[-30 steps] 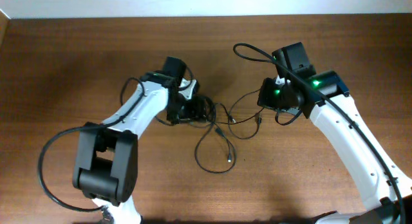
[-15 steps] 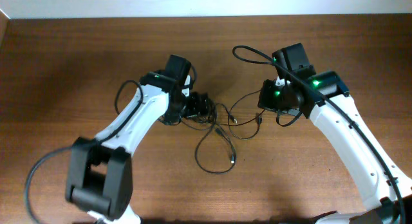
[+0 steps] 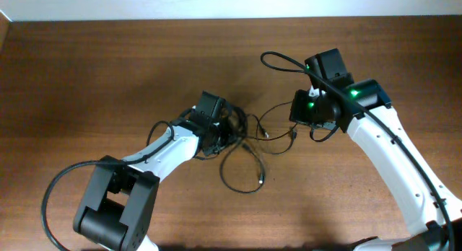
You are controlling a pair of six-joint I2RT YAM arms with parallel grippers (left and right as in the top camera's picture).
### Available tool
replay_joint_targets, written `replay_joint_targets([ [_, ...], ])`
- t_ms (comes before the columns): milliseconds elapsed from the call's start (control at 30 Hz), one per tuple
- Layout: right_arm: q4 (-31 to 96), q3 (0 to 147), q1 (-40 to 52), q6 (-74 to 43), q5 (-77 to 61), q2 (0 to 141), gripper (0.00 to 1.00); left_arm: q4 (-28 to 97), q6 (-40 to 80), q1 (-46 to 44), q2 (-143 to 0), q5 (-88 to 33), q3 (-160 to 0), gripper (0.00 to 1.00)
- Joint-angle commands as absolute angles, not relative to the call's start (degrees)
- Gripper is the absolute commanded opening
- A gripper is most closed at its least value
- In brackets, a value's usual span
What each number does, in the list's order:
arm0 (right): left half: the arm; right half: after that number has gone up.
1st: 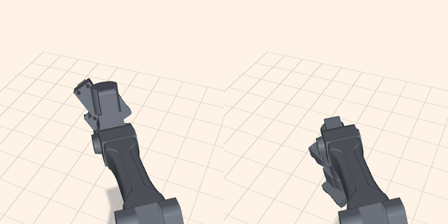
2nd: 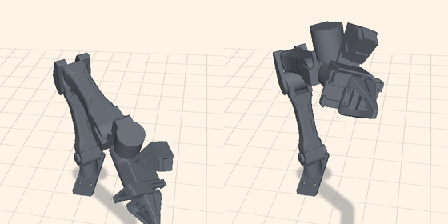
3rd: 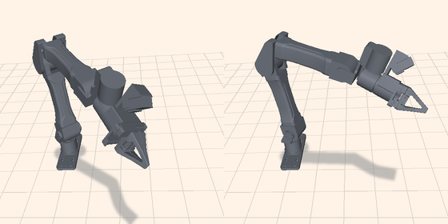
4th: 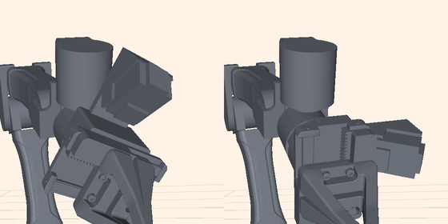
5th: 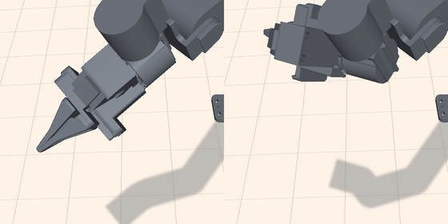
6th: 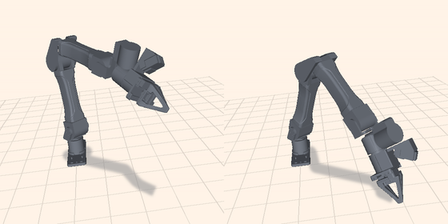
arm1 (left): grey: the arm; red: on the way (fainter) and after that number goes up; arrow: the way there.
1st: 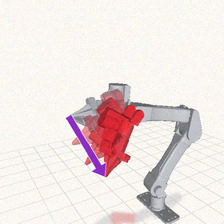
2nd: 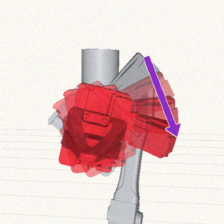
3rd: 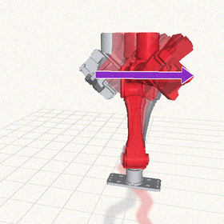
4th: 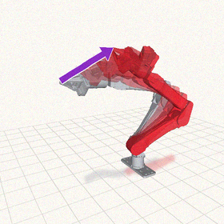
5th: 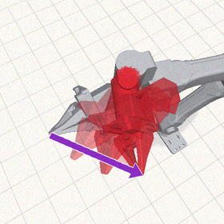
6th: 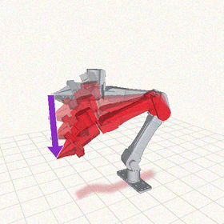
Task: Untangle cables
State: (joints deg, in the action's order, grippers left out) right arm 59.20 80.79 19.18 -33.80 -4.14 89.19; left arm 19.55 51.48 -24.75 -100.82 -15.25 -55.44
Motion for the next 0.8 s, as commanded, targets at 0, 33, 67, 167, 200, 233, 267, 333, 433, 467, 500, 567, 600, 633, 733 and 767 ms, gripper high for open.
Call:
replay_joint_targets([
  [0, 59.20, 81.43, 19.49, -32.97, -4.21, 88.49, 0.04, 16.53, 53.01, -23.75, -97.06, -20.80, -55.81, 0.00],
  [33, 59.22, 81.43, 19.49, -32.73, -4.01, 88.49, 0.04, 16.49, 52.84, -22.76, -94.56, -21.06, -56.05, 0.00],
  [67, 59.24, 81.43, 19.49, -32.73, -3.81, 88.49, 0.04, 16.51, 52.66, -22.04, -92.71, -21.02, -56.05, 0.00],
  [167, 59.79, 81.43, 19.49, -30.59, -3.86, 88.49, 0.04, 16.67, 50.02, -18.98, -86.63, -16.49, -56.05, 0.00],
  [200, 61.21, 81.45, 19.46, -29.89, -3.84, 88.38, 0.04, 17.28, 49.76, -17.58, -85.67, -13.17, -56.03, 0.00],
  [233, 62.00, 81.45, 19.44, -29.28, -3.84, 88.03, 0.04, 18.92, 49.78, -15.70, -85.49, -9.26, -56.03, 0.00],
  [267, 62.57, 81.69, 19.44, -28.88, -3.86, 87.05, 0.04, 21.78, 49.78, -13.15, -85.73, -4.97, -56.03, 0.00],
  [333, 64.14, 83.83, 19.44, -28.88, -3.88, 84.18, 0.04, 25.19, 49.78, -8.73, -86.63, 0.99, -56.01, 0.00],
  [433, 64.18, 89.19, 19.44, -28.82, -3.77, 77.38, 0.04, 25.89, 49.60, -3.07, -88.51, 1.76, -55.88, 0.00],
  [467, 63.70, 91.18, 19.44, -27.57, -3.75, 75.26, 0.04, 26.17, 49.63, -1.13, -89.10, 0.54, -55.88, 0.00],
  [500, 63.02, 93.78, 19.44, -25.45, -3.75, 72.75, 0.04, 26.37, 49.63, 0.08, -89.52, -1.19, -55.86, 0.00],
  [567, 62.94, 97.23, 19.44, -25.26, -2.46, 69.34, 0.04, 26.48, 49.63, 0.71, -90.04, -1.26, -55.86, 0.00],
  [600, 62.61, 98.39, 19.44, -25.23, -1.80, 67.57, 0.04, 26.48, 49.63, 0.71, -90.21, -1.28, -55.86, 0.00],
  [633, 61.71, 99.37, 19.44, -25.12, -0.93, 65.08, 0.04, 26.48, 49.63, 0.71, -90.41, -1.28, -55.86, 0.00],
  [733, 58.06, 99.44, 19.44, -23.79, 3.70, 58.61, 0.04, 26.50, 49.63, 0.71, -91.20, -1.21, -55.86, 0.00],
  [767, 57.84, 99.44, 19.44, -23.81, 6.44, 57.28, 0.04, 26.48, 49.63, 0.71, -91.42, -1.21, -55.86, 0.00],
])
